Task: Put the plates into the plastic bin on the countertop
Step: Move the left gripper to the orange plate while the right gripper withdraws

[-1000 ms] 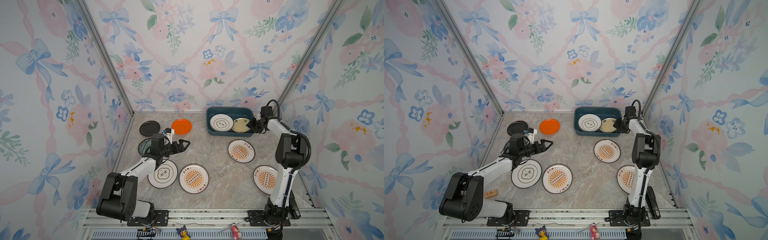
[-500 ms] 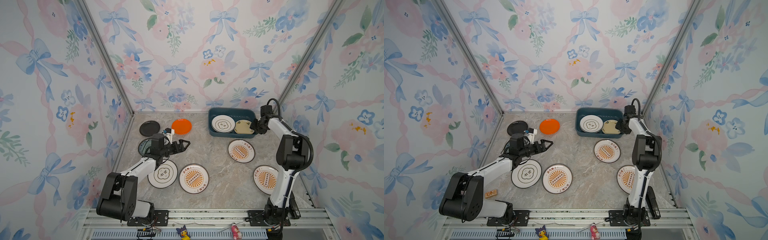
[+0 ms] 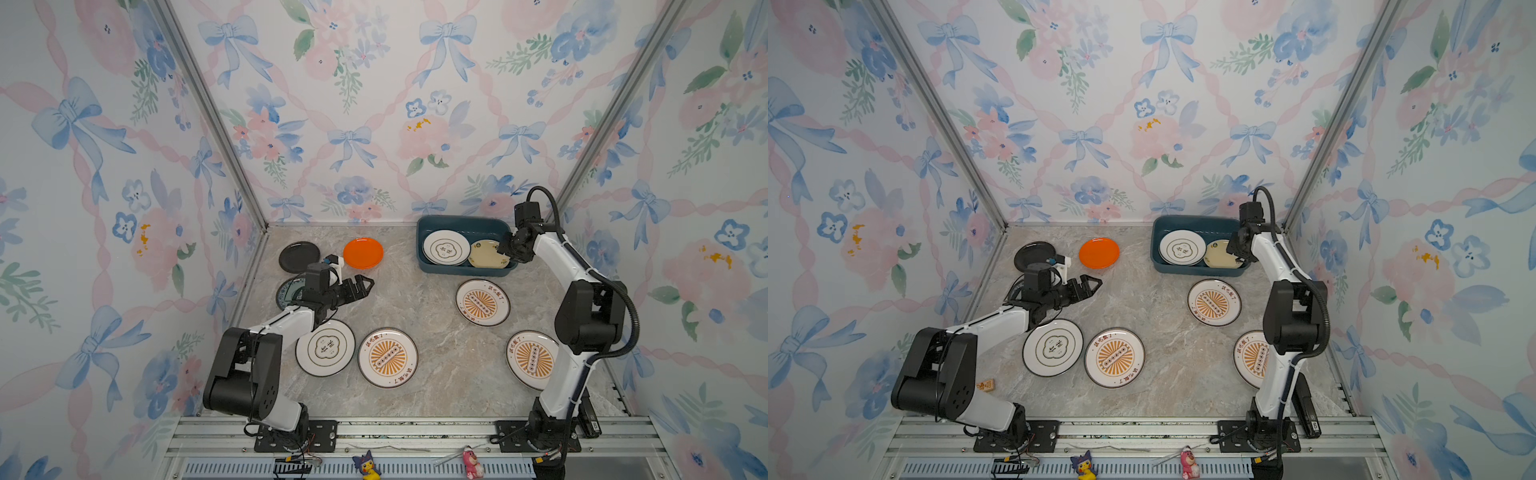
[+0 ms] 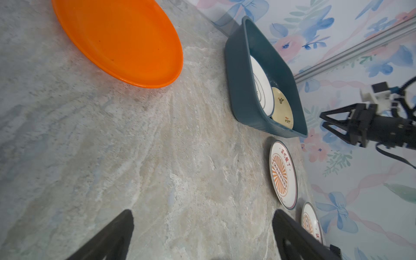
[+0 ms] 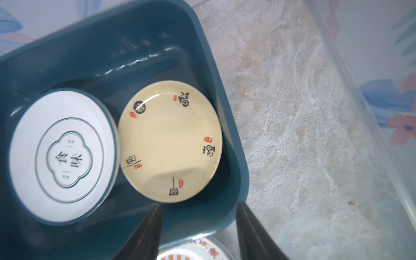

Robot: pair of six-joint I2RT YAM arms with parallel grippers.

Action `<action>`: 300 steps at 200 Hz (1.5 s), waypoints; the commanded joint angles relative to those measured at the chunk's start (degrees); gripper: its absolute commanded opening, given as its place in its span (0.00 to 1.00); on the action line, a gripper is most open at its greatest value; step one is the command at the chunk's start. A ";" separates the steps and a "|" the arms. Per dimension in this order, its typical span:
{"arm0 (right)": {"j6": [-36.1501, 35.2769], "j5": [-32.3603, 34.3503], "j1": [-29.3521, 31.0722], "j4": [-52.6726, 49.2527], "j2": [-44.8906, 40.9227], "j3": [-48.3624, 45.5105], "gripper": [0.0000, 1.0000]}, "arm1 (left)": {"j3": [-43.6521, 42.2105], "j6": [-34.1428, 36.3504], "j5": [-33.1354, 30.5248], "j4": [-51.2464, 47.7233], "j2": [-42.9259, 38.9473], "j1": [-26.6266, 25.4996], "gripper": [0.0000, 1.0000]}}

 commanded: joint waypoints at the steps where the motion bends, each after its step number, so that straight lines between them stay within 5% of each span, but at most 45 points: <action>1: -0.80 0.41 2.20 1.53 -7.54 -3.91 0.70 | 4.20 1.54 -5.18 -1.67 4.52 1.33 0.98; 21: 1.55 -5.94 1.77 5.36 -12.87 -9.87 0.95 | 7.21 1.23 -6.14 -1.69 8.57 2.14 0.98; 34: 3.08 -9.36 1.48 7.96 -15.73 -13.82 0.99 | 9.03 1.14 -7.24 -1.71 10.77 2.56 0.98; 145: 5.41 -14.02 3.11 11.78 -29.17 -27.85 0.93 | 22.63 -4.56 -6.95 -1.30 28.59 5.31 0.81; 216: 5.57 -15.01 3.73 13.04 -30.80 -30.36 0.91 | 27.36 -5.72 -5.80 -1.21 34.96 6.23 0.50; 300: 5.89 -15.18 4.49 13.30 -30.98 -30.97 0.91 | 30.28 -5.37 -4.45 -1.21 39.48 7.22 0.26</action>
